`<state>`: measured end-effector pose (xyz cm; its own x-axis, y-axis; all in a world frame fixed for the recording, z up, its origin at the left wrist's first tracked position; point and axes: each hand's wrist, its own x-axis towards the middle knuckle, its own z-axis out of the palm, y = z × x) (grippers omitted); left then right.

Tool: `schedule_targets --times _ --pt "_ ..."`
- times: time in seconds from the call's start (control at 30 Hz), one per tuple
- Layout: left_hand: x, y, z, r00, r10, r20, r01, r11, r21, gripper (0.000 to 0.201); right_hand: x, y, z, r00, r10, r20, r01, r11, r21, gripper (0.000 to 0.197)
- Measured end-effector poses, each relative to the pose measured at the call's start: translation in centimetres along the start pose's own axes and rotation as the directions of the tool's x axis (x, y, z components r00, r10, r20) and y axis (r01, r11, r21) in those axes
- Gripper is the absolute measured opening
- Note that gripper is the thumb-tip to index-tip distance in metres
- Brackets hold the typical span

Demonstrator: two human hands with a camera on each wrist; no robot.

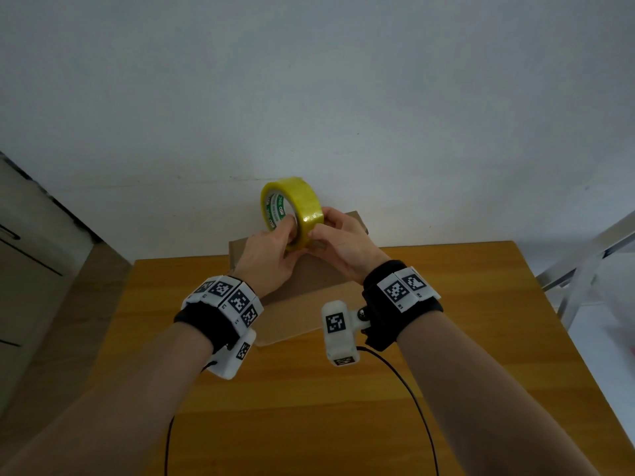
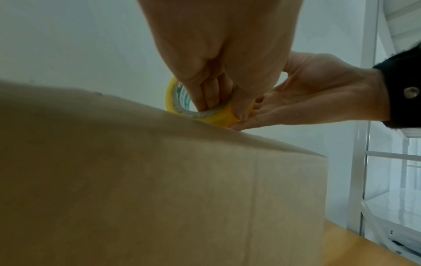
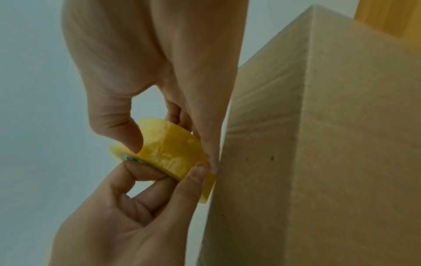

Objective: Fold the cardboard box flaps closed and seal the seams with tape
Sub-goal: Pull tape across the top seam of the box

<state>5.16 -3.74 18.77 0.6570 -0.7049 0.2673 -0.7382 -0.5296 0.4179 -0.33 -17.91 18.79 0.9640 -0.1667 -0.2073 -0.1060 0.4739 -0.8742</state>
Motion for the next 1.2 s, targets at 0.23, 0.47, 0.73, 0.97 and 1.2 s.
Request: schedule_targets --times 0.23,0.47,0.73,0.97,1.2 --pt "0.1 0.0 -0.1 0.997 0.067 0.027 -0.068 0.997 0.036 0.022 0.0 0.5 -0.1 0.998 -0.031 -0.056 0.026 0.996 -0.084 0.038" --pt "0.4 -0.3 -0.3 1.000 0.012 0.001 -0.012 0.997 -0.082 0.025 -0.3 0.8 -1.1 0.993 0.038 0.113 -0.058 0.983 0.174 0.039" --pt "0.3 -0.3 -0.2 1.000 0.016 0.014 -0.016 0.998 -0.060 0.025 0.0 0.9 -1.0 0.997 0.038 0.061 -0.046 0.990 0.133 0.036" --pt "0.4 -0.4 -0.4 0.998 0.036 0.046 -0.035 0.999 -0.016 0.022 0.2 0.6 -0.8 0.999 0.018 0.048 -0.022 0.996 0.087 0.035" --pt "0.4 -0.4 -0.6 0.997 0.043 0.066 -0.044 0.999 0.007 0.022 0.1 0.3 -0.4 0.999 0.021 0.050 -0.023 0.999 0.047 0.029"
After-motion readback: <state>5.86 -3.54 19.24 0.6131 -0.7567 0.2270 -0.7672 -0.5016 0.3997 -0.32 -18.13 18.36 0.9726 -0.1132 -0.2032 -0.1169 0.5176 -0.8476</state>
